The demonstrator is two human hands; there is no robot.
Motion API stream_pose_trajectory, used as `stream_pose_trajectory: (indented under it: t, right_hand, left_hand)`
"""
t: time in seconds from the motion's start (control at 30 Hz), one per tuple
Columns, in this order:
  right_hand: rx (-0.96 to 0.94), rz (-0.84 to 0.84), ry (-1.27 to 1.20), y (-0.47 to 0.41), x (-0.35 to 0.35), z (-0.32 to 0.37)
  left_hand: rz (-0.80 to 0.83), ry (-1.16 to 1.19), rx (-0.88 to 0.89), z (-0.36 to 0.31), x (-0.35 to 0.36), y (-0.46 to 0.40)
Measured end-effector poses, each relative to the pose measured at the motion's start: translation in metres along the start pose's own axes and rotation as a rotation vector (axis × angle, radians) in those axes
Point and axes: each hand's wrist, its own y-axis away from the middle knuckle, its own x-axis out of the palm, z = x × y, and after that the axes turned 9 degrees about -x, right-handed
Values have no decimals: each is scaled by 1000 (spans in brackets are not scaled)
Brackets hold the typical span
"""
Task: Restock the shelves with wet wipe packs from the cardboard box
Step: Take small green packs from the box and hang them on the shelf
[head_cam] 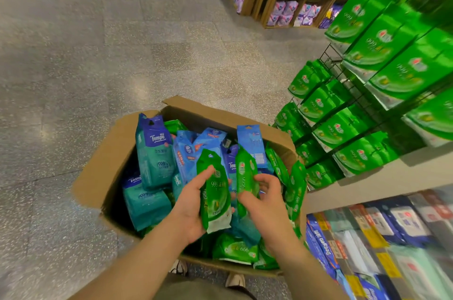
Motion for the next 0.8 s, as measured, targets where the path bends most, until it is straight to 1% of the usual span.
stream_pose_trajectory:
  t: [0.07,0.13,0.33,0.4,0.47,0.53,0.6,0.67,0.73,0.8]
  right_hand:
    - [-53,66,103,7,6,11]
    - [-107,98,237,10,10,18]
    - [-223,155,402,14,21,25]
    - [-250,145,397,9,19,21]
    - [-243,67,290,0,13,12]
    - [-172,-121,202,-14,0,-5]
    - [-44,-328,202,-31,-20,-27]
    - [105,-483,247,-45,-40,-51]
    - [206,-569,339,-55,-54,-68]
    - [254,-585,403,-64,-60,-79]
  left_hand:
    - [81,33,-10,2,4,-1]
    - [130,59,8,3,5,-5]
    - [160,91,58,0,3,-6]
    - [186,82,52,-3,-1,-8]
    - [163,74,40,-5,-5,-10]
    - [133,81,35,-7,-8,-12]
    - [122,89,30,-10,-9,-11]
    - [112,80,20,-11,-12,-10]
    - [101,64,20,-13,-13,-7]
    - [111,54,23,-14,-16,-7]
